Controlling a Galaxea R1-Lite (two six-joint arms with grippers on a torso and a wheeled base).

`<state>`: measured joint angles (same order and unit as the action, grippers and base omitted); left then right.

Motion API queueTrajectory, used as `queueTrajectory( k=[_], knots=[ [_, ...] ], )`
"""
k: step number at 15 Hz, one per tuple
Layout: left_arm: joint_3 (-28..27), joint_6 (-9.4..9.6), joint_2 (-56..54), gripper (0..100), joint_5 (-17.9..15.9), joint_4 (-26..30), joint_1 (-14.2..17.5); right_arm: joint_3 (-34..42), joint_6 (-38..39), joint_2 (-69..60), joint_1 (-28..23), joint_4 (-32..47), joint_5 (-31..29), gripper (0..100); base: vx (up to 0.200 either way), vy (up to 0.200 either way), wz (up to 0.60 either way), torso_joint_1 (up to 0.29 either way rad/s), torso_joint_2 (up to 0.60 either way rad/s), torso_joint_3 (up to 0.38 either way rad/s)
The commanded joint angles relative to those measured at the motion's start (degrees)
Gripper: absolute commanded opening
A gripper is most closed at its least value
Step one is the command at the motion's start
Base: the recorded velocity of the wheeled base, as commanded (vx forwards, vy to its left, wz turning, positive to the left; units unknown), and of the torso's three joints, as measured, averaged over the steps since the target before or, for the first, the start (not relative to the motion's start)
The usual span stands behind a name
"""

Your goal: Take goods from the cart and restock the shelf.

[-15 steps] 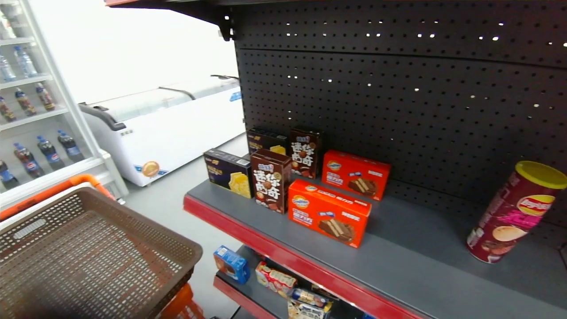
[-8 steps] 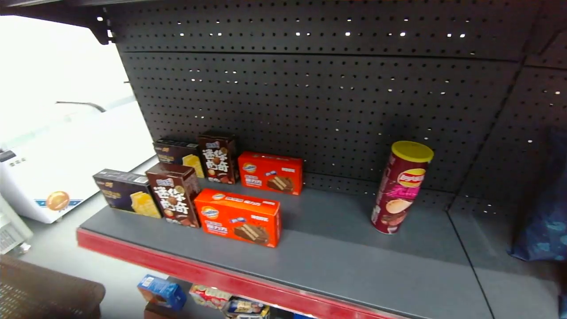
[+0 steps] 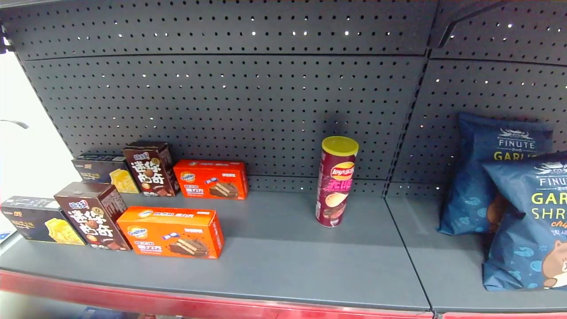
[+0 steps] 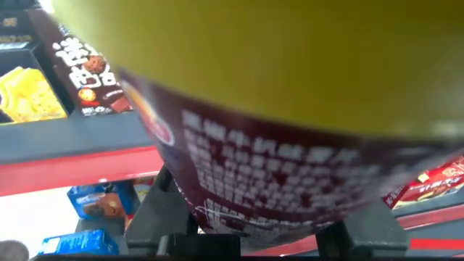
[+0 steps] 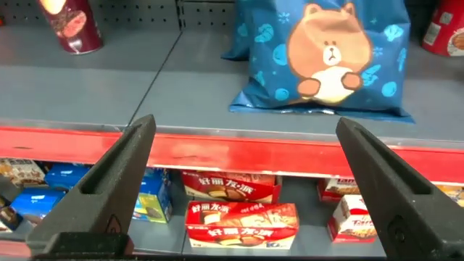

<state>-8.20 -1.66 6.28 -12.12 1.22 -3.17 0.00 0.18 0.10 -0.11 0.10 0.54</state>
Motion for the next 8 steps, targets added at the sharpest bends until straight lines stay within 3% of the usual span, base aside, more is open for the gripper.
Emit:
queueTrajectory(
  k=[1,2,8],
  knots=[
    [0.3,-0.01,-0.5,0,0.0,0.0,0.0,0.0,0.0,0.1,0.0,0.0,0.1,100,0.0,0.0,-0.6,-0.002,0.0,0.002],
    [0.4,-0.01,-0.5,0,0.0,0.0,0.0,0.0,0.0,0.1,0.0,0.0,0.1,100,0.0,0.0,-0.6,0.002,0.0,0.002],
    [-0.1,-0.01,-0.6,0,0.1,0.0,0.1,-0.1,-0.1,0.3,0.2,0.3,0.2,100,0.0,0.0,0.0,0.0,0.0,0.0]
  ],
)
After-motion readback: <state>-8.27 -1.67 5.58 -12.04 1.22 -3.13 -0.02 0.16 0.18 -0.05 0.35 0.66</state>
